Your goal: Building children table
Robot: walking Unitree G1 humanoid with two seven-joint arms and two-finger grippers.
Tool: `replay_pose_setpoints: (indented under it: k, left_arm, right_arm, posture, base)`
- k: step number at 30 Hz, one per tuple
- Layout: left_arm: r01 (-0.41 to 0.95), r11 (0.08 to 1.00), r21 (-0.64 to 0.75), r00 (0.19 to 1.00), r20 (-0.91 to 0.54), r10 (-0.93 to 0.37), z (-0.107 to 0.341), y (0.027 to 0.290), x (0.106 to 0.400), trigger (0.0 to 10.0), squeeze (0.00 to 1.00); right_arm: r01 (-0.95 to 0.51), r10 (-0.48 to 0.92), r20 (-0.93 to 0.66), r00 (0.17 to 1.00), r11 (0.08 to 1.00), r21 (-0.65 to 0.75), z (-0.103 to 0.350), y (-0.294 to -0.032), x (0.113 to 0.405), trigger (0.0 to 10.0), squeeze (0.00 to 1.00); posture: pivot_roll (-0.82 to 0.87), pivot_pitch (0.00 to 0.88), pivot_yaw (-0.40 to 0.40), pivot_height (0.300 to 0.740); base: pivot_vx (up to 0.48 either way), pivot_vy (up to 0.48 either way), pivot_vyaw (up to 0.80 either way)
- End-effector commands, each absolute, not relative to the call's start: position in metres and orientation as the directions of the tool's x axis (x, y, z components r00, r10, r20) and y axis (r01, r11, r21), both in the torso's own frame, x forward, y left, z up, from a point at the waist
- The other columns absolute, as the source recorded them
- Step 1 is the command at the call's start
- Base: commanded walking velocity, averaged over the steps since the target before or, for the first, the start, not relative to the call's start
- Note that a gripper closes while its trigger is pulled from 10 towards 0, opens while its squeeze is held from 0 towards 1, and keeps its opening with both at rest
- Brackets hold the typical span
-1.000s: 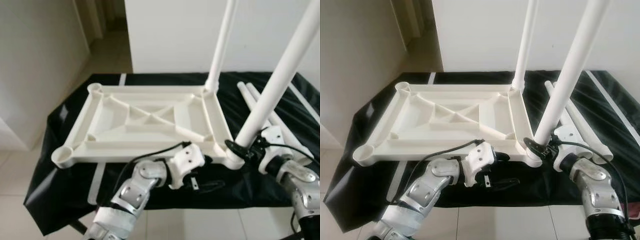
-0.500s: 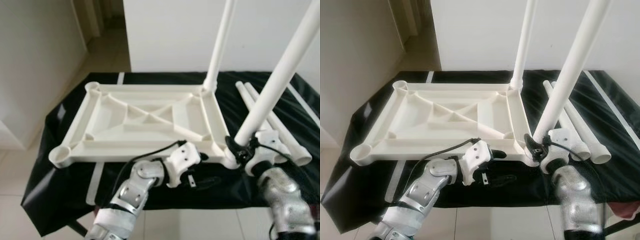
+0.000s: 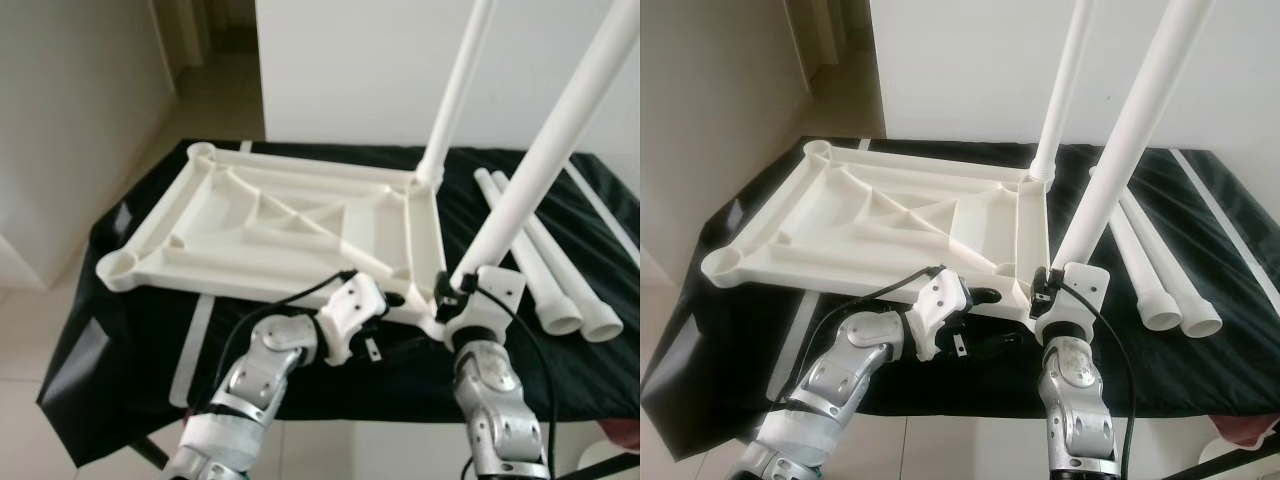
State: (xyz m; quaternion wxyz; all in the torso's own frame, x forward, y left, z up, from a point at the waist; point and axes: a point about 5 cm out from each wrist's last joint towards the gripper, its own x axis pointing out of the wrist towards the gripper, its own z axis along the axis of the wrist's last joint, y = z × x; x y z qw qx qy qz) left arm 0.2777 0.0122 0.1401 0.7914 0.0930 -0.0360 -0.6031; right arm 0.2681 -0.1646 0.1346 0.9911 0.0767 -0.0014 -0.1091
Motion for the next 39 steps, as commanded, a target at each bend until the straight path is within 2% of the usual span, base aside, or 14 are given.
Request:
replay_pose_setpoints:
  k: [1, 5, 6, 7, 8, 13, 20, 23, 24, 26, 28, 32, 34, 39]
  left_arm:
    - [0.896, 0.389, 0.214, 0.404, -0.031, -0.914, 0.141, 0.013, 0.285, 10.0, 0.00]
    - [0.889, 0.394, 0.233, 0.413, -0.036, -0.910, 0.142, 0.013, 0.287, 10.0, 0.00]
    - [0.888, 0.397, 0.233, 0.416, -0.037, -0.909, 0.142, 0.013, 0.288, 10.0, 0.00]
    - [0.888, 0.397, 0.233, 0.416, -0.037, -0.909, 0.142, 0.013, 0.288, 10.0, 0.00]
    - [0.887, 0.401, 0.229, 0.419, -0.035, -0.907, 0.143, 0.013, 0.289, 10.0, 0.00]
    - [0.884, 0.412, 0.222, 0.427, -0.024, -0.904, 0.145, 0.011, 0.288, 10.0, 0.00]
    - [0.905, 0.379, 0.191, 0.390, -0.020, -0.921, 0.149, 0.010, 0.284, 10.0, 0.00]
    - [0.922, 0.341, 0.181, 0.353, -0.035, -0.935, 0.145, 0.009, 0.279, 10.0, 0.00]
    - [0.927, 0.328, 0.181, 0.342, -0.049, -0.939, 0.143, 0.009, 0.277, 10.0, 0.00]
    - [0.927, 0.328, 0.181, 0.342, -0.049, -0.939, 0.143, 0.009, 0.277, 10.0, 0.00]
    - [0.960, 0.250, 0.124, 0.260, -0.078, -0.962, 0.137, 0.009, 0.268, 10.0, 0.00]
    - [0.977, 0.193, 0.092, 0.200, -0.086, -0.976, 0.136, 0.008, 0.263, 10.0, 0.00]
    - [0.977, 0.193, 0.092, 0.200, -0.086, -0.976, 0.136, 0.008, 0.263, 10.0, 0.00]
    - [0.967, 0.190, 0.168, 0.216, -0.151, -0.965, 0.135, 0.008, 0.269, 10.0, 0.00]
  right_arm:
    - [0.222, -0.206, -0.087, 0.975, 0.939, 0.263, 0.123, -0.158, 0.265, 10.0, 0.00]
    - [0.232, -0.221, -0.076, 0.972, 0.946, 0.227, 0.124, -0.160, 0.262, 10.0, 0.00]
    - [0.234, -0.224, -0.072, 0.972, 0.947, 0.221, 0.124, -0.159, 0.261, 10.0, 0.32]
    - [0.234, -0.224, -0.072, 0.972, 0.947, 0.221, 0.124, -0.159, 0.261, 10.0, 0.32]
    - [0.228, -0.218, -0.068, 0.974, 0.947, 0.227, 0.125, -0.158, 0.261, 10.0, 1.00]
    - [0.121, -0.123, -0.004, 0.992, 0.969, 0.214, 0.134, -0.152, 0.262, 10.0, 1.00]
    - [0.052, -0.064, 0.055, 0.996, 0.978, 0.202, 0.144, -0.173, 0.259, 10.0, 1.00]
    - [-0.027, 0.020, 0.065, 0.998, 0.993, 0.113, 0.143, -0.177, 0.257, 10.0, 1.00]
    - [-0.054, 0.048, 0.064, 0.997, 0.994, 0.096, 0.141, -0.178, 0.257, 10.0, 0.00]
    - [-0.054, 0.048, 0.064, 0.997, 0.994, 0.096, 0.141, -0.178, 0.257, 10.0, 0.00]
    - [-0.129, 0.126, 0.067, 0.990, 0.991, 0.044, 0.140, -0.181, 0.260, 10.0, 0.00]
    - [-0.225, 0.225, 0.063, 0.972, 0.974, -0.016, 0.141, -0.185, 0.264, 10.0, 0.00]
    - [-0.225, 0.225, 0.063, 0.972, 0.974, -0.016, 0.141, -0.185, 0.264, 10.0, 0.00]
    - [-0.377, 0.380, 0.015, 0.925, 0.921, -0.095, 0.148, -0.194, 0.278, 10.0, 0.00]
  posture:
    - [-0.02, 0.000, 0.001, 0.740]
    - [-0.02, 0.000, 0.004, 0.740]
    - [-0.02, 0.000, 0.004, 0.740]
    - [-0.02, 0.000, 0.004, 0.740]
    - [-0.02, 0.000, 0.004, 0.740]
    - [-0.02, 0.000, 0.001, 0.740]
    - [-0.01, 0.000, -0.014, 0.740]
    - [0.00, 0.000, -0.024, 0.740]
    - [0.00, 0.000, -0.024, 0.740]
    - [0.00, 0.000, -0.024, 0.740]
    - [0.00, 0.000, -0.022, 0.740]
    - [0.00, 0.000, -0.018, 0.740]
    - [0.00, 0.000, -0.018, 0.740]
    - [0.00, 0.000, -0.010, 0.740]
  base:
    - [0.000, 0.000, 0.00]
    - [0.000, 0.000, 0.00]
    - [0.000, 0.000, 0.00]
    - [0.000, 0.000, 0.00]
    - [0.000, 0.000, 0.00]
    - [0.000, 0.000, 0.00]
    - [0.000, 0.000, 0.00]
    - [0.000, 0.000, 0.00]
    - [0.000, 0.000, 0.00]
    - [0.000, 0.000, 0.00]
    - [0.000, 0.000, 0.00]
    - [0.000, 0.000, 0.00]
    - [0.000, 0.000, 0.00]
    - [0.000, 0.000, 0.00]
